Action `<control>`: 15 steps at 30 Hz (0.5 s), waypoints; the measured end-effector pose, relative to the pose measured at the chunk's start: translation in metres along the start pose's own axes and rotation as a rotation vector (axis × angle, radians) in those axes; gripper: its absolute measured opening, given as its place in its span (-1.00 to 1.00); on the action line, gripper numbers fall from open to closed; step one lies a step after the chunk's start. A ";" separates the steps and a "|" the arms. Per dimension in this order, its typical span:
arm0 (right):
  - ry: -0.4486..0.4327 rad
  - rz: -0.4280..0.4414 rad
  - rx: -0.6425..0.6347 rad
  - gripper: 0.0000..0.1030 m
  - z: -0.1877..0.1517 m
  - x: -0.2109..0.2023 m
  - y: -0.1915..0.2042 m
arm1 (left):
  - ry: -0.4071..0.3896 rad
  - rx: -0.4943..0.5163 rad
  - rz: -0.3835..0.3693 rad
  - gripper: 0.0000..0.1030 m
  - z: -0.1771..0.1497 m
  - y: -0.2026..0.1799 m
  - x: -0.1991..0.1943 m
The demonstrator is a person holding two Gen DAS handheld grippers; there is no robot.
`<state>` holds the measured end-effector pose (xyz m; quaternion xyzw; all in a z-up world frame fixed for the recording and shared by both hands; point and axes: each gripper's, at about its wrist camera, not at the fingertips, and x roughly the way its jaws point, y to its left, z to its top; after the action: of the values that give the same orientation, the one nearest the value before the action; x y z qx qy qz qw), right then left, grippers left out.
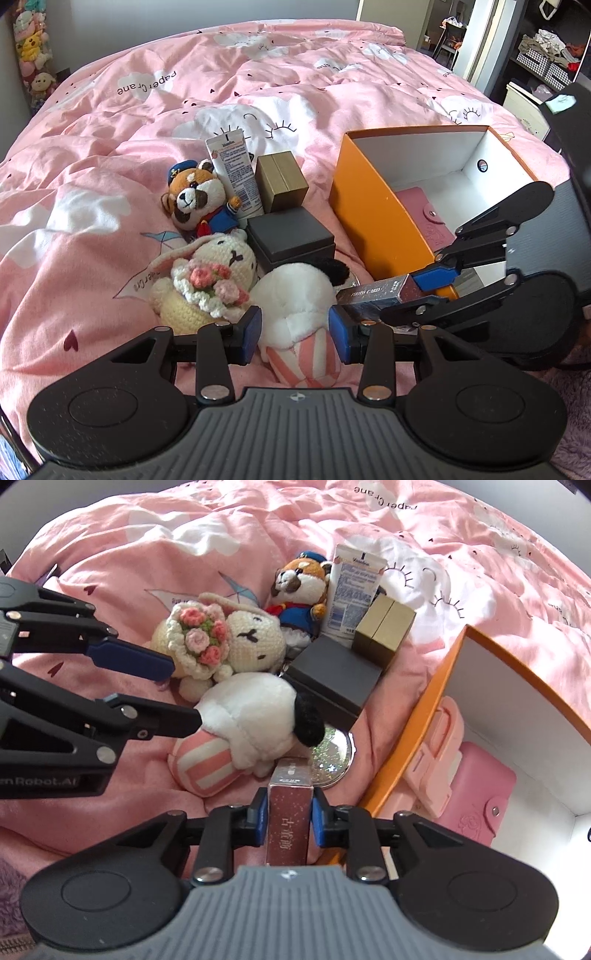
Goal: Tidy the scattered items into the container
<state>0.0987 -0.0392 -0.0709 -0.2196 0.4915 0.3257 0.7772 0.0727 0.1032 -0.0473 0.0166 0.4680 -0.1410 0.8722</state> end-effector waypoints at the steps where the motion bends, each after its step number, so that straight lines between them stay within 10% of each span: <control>1: -0.011 0.003 0.001 -0.51 0.001 -0.005 -0.002 | -0.001 -0.003 -0.007 -0.09 0.004 0.001 0.001; 9: -0.141 0.082 0.051 -0.51 0.021 -0.059 -0.033 | 0.034 -0.003 -0.045 -0.09 0.043 0.009 0.017; 15: -0.241 0.086 0.132 -0.51 0.031 -0.098 -0.071 | 0.051 0.229 0.018 0.03 0.061 -0.015 0.035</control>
<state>0.1388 -0.0965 0.0326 -0.1060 0.4240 0.3494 0.8288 0.1368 0.0713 -0.0398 0.1238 0.4707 -0.1850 0.8538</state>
